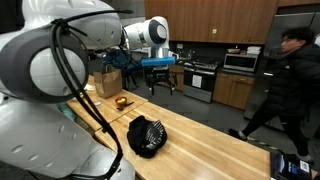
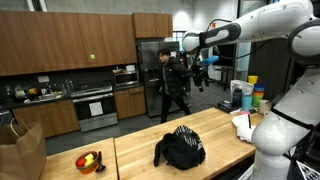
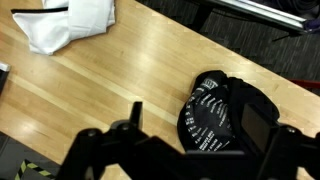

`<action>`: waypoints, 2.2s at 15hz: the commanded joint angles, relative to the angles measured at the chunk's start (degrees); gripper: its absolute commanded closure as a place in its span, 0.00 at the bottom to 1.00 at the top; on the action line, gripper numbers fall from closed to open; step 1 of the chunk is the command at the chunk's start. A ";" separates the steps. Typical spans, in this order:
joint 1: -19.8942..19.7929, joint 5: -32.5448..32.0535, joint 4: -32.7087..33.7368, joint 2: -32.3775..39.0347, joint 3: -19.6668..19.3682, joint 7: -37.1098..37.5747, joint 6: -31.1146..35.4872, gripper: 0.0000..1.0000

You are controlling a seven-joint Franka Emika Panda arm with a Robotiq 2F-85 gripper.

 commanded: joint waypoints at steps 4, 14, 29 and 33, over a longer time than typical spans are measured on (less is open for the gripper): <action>0.79 -0.18 0.11 0.05 -0.62 0.24 -0.13 0.00; 0.79 -0.18 0.11 0.05 -0.62 0.24 -0.13 0.00; 0.29 -3.85 2.48 2.30 -1.88 -3.43 0.76 0.00; 1.09 -7.07 -0.46 1.77 -2.54 -8.74 8.05 0.00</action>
